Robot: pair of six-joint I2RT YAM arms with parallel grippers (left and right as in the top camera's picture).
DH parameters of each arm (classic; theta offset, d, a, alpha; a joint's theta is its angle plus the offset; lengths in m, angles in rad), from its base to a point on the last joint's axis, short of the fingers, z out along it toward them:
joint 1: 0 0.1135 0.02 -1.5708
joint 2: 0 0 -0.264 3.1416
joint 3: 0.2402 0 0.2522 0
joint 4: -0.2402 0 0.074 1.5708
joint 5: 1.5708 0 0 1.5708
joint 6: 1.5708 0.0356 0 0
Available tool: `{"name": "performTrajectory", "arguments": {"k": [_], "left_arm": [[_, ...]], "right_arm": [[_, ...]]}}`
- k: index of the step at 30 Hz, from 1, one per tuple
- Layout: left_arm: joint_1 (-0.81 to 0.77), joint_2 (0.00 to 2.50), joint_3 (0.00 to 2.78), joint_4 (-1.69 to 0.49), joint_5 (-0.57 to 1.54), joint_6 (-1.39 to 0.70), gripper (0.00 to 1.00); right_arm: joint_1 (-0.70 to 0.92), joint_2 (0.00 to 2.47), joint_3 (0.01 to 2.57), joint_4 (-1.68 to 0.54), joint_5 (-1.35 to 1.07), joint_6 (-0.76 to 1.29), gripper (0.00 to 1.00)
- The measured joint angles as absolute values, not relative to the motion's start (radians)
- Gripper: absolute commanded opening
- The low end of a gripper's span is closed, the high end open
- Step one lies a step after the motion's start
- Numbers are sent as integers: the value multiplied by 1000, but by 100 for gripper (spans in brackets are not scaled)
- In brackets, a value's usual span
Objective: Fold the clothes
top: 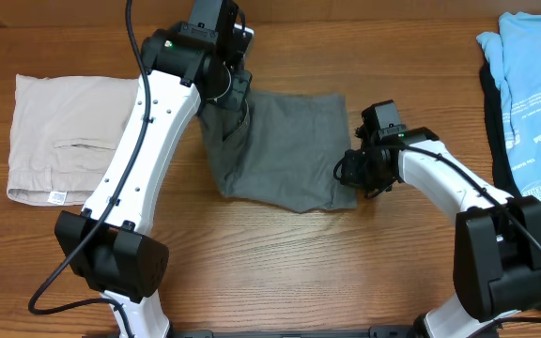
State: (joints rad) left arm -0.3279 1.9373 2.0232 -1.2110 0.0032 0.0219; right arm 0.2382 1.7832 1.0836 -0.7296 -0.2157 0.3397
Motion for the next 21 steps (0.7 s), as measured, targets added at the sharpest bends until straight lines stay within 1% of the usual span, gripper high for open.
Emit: {"name": "performTrajectory", "arguments": {"k": [8, 21], "left_arm": [[-328, 1937, 2023, -1170, 78, -74, 4], [-400, 1968, 2022, -1146, 101, -198, 4]], "right_arm": [[238, 1784, 991, -643, -241, 340, 4], [238, 1784, 980, -638, -265, 340, 4]]}}
